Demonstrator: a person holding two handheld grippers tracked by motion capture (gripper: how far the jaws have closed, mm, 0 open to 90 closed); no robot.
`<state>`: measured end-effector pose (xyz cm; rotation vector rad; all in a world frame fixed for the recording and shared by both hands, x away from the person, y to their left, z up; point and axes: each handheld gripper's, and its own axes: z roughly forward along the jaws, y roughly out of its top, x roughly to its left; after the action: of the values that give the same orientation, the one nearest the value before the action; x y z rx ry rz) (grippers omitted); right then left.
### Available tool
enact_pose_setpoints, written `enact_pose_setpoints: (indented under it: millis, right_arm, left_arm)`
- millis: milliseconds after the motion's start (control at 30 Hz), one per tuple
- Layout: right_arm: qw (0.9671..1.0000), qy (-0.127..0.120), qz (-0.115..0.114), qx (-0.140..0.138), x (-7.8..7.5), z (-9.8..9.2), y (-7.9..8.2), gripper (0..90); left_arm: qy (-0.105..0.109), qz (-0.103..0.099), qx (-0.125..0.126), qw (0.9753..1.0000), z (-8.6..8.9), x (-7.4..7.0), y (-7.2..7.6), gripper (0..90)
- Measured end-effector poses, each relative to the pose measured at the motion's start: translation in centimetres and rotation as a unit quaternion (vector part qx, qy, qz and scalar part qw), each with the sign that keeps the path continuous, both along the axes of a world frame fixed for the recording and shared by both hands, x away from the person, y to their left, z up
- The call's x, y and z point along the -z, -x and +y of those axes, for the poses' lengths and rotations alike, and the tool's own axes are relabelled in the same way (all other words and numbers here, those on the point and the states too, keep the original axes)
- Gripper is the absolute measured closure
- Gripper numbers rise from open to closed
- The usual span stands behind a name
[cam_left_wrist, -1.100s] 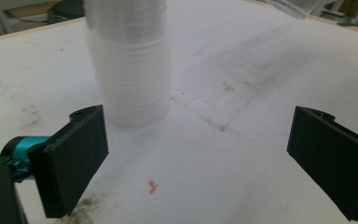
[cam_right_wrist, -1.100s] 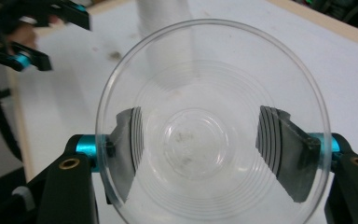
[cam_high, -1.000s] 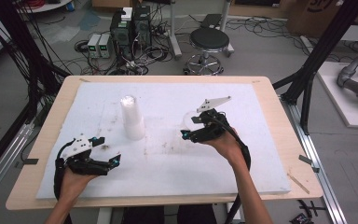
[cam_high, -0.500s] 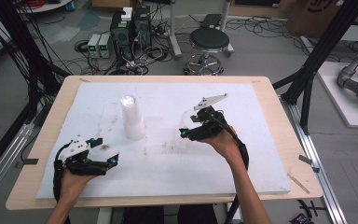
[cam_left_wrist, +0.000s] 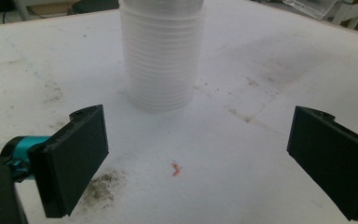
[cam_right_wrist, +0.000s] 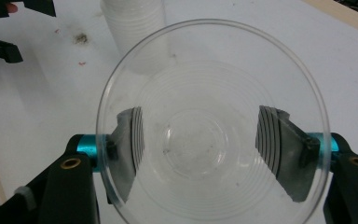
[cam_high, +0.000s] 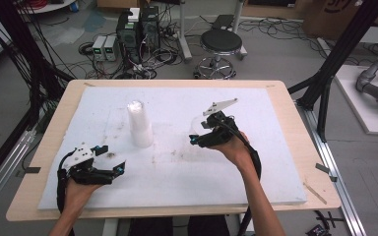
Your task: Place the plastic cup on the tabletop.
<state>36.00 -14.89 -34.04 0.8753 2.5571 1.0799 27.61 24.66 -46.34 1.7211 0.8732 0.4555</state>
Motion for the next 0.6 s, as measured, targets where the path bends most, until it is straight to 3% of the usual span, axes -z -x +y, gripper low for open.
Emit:
enact_pose_setpoints:
  millis: [233,400,600]
  right_arm:
    - [0.9998,0.016,-0.002,0.013,0.8,0.4,-0.5,32.9]
    - [0.9988,0.042,0.0,0.024,1.8,1.2,-1.0,32.9]
    - [0.9981,0.053,0.008,0.03,3.2,2.2,-1.7,32.9]
  left_arm:
    - [-0.001,0.001,-0.009,1.0,0.1,0.6,0.0,5.2]
    - [-0.005,-0.002,-0.005,1.0,0.0,0.6,0.0,5.2]
    - [-0.004,0.002,0.0,1.0,0.0,0.6,-0.1,5.2]
